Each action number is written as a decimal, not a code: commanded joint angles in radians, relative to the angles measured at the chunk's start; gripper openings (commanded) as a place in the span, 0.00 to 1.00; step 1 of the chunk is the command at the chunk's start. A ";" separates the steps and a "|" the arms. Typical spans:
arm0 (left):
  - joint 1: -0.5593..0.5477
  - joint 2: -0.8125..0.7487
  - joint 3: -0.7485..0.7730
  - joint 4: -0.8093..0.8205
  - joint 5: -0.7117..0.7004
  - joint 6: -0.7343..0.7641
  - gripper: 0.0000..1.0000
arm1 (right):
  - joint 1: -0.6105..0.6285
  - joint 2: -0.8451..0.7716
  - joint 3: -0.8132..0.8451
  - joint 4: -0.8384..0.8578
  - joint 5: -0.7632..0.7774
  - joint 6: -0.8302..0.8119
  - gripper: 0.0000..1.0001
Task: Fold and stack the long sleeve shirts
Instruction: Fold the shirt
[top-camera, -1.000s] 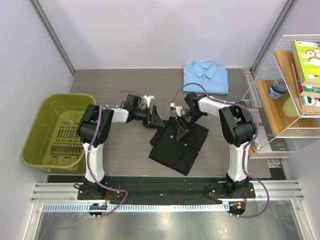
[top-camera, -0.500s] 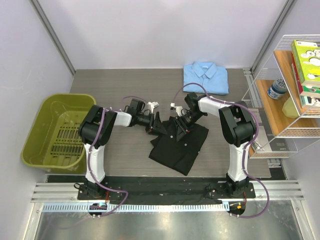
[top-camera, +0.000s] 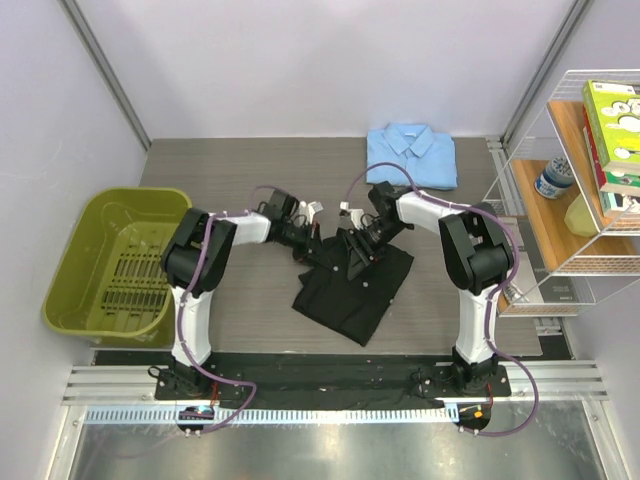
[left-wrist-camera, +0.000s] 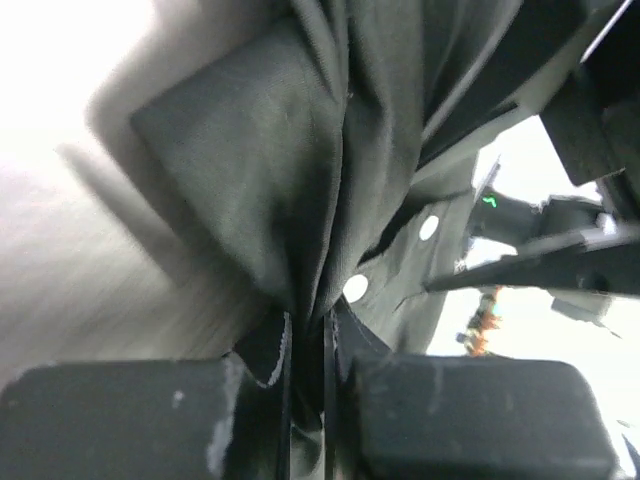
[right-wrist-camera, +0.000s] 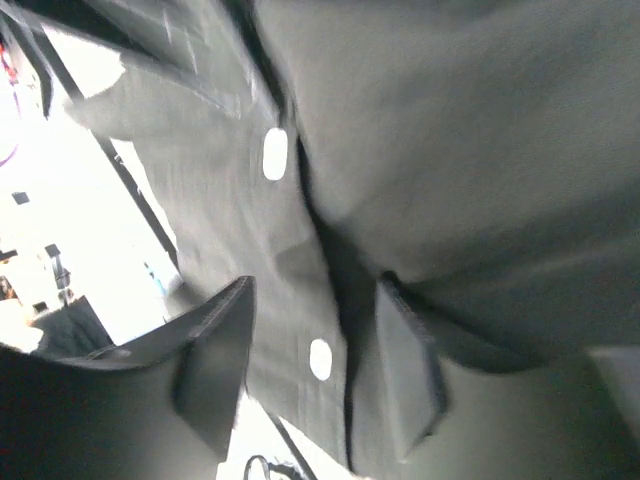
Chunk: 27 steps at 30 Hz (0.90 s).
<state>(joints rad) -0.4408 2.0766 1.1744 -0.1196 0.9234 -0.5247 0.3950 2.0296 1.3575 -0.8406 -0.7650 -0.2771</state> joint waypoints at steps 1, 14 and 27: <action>0.071 -0.111 0.299 -0.590 -0.243 0.387 0.00 | -0.093 -0.112 0.041 0.040 -0.037 0.050 0.63; -0.208 -0.016 1.007 -1.187 -1.148 0.856 0.00 | -0.297 -0.227 -0.032 -0.003 -0.197 0.091 0.69; -0.500 0.171 1.048 -1.158 -0.742 0.626 0.83 | -0.383 -0.244 -0.199 -0.011 -0.132 0.124 0.70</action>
<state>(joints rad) -0.9157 2.3367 2.1433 -1.2655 -0.1143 0.1360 0.0257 1.8542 1.1629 -0.8207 -0.8352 -0.1478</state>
